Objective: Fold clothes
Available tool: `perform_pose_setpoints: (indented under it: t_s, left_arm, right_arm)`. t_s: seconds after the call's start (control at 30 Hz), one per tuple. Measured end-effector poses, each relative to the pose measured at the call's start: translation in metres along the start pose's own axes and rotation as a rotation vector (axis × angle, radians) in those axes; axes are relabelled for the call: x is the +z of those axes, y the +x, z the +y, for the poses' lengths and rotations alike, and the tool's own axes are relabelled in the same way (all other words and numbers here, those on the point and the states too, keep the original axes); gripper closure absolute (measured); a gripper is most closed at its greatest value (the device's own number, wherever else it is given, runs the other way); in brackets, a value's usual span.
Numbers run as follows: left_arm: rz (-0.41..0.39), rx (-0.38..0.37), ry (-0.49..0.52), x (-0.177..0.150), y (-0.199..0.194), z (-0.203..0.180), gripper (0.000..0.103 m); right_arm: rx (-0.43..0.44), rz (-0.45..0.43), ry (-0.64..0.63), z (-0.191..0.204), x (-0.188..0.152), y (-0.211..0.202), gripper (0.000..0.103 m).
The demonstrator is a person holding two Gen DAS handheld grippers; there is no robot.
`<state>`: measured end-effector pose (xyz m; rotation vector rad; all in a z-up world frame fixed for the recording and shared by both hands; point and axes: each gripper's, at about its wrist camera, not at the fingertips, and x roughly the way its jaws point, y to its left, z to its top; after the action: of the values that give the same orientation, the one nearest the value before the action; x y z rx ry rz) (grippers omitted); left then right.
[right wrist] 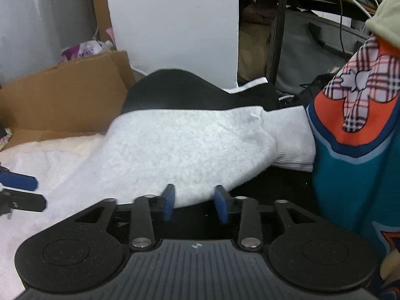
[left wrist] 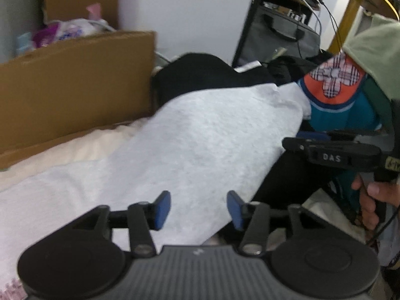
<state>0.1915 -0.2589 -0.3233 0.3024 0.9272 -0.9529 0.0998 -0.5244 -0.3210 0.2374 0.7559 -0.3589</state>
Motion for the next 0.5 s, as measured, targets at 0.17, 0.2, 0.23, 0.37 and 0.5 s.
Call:
perform_pose_setpoints:
  t_s: [0.17,0.2,0.23,0.37,0.5]
  left_arm:
    - [0.021,0.085,-0.023,-0.001,-0.052,0.015,0.035]
    - [0.029,0.103,-0.037,0.001,-0.063,0.019,0.035]
    - [0.036,0.121,-0.052,0.002,-0.075,0.022,0.030]
    - [0.014,0.179,-0.113,0.009,-0.129,0.038,0.015]
    - [-0.025,0.239,-0.174,0.015,-0.185,0.048,0.012]
  right_arm:
    - [0.064,0.041,0.019,0.013,0.017,-0.028,0.042]
    - [0.076,0.051,0.015,0.016,0.022,-0.035,0.036]
    - [0.085,0.062,0.014,0.019,0.026,-0.042,0.033]
    - [0.102,0.103,-0.022,0.032,0.043,-0.070,0.023]
    - [0.100,0.130,-0.019,0.037,0.061,-0.102,0.017]
